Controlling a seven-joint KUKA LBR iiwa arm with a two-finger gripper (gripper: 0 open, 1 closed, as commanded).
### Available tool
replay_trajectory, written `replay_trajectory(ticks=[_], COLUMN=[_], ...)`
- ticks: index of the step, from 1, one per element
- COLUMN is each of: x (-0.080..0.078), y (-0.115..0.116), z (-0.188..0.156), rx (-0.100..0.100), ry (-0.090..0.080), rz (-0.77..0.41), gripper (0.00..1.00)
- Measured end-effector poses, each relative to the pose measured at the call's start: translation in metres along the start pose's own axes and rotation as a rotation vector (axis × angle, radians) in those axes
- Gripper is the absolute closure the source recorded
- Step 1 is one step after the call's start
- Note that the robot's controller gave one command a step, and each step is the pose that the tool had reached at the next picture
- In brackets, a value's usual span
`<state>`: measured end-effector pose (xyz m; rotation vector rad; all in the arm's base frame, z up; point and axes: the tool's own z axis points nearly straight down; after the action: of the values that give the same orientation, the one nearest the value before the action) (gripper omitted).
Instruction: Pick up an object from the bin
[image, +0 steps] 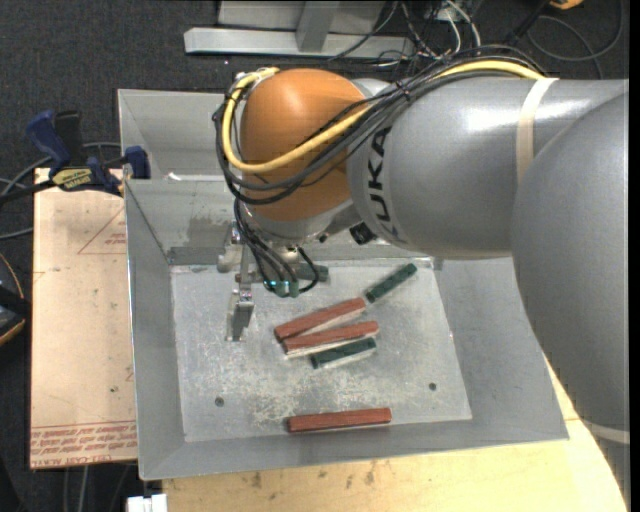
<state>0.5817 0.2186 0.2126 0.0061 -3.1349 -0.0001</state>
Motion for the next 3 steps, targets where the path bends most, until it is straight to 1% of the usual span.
replay_trajectory(ticks=[1,2,3], x=[-0.002,0.004,0.005], y=[-0.001,-0.021,-0.051], z=[-0.004,0.017,0.085], rx=[-0.001,-0.005,0.000], ry=[-0.007,-0.015,-0.012], rz=[0.003,-0.092,-0.157], gripper=[0.00,0.00,0.00])
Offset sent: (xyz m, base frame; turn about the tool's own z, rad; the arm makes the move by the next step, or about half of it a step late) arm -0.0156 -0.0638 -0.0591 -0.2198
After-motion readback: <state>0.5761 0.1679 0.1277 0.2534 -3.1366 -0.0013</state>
